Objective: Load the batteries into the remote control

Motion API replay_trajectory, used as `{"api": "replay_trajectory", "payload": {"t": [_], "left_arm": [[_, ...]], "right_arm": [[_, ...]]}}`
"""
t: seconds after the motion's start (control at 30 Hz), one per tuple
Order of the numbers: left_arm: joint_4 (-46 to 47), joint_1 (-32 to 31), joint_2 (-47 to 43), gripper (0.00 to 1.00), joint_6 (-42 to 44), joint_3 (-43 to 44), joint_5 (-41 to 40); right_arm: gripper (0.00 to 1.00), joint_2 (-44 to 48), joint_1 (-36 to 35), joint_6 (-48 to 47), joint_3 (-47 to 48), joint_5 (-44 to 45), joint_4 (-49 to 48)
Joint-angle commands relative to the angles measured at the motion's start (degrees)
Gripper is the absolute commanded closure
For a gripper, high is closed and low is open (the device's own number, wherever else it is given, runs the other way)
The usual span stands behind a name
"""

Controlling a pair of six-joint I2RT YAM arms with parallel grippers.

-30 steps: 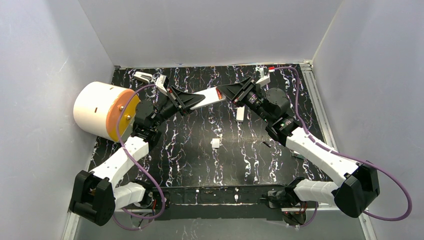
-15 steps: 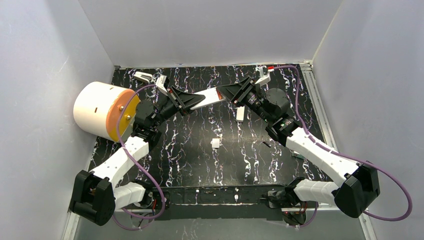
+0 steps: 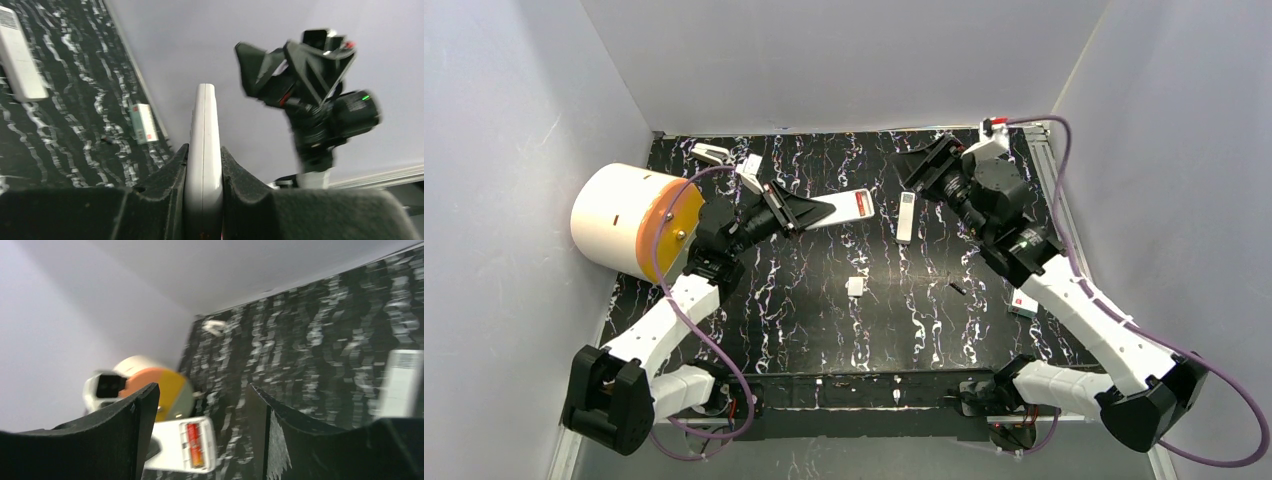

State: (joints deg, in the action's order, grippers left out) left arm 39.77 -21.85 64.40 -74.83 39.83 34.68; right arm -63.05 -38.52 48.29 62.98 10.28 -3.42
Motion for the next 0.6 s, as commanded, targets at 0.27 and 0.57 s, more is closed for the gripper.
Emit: {"api": "replay_trajectory", "payload": {"t": [0.27, 0.57], "left_arm": [[-20.6, 0.4, -5.7, 1.0, 32.3, 2.3, 12.5], [-21.5, 0.4, -4.8, 1.0, 34.2, 2.6, 13.6]], "right_arm": [[0.3, -7.0, 12.7, -28.6, 2.3, 7.1, 39.0], [0.35, -15.3, 14.7, -43.9, -4.9, -1.3, 44.8]]}}
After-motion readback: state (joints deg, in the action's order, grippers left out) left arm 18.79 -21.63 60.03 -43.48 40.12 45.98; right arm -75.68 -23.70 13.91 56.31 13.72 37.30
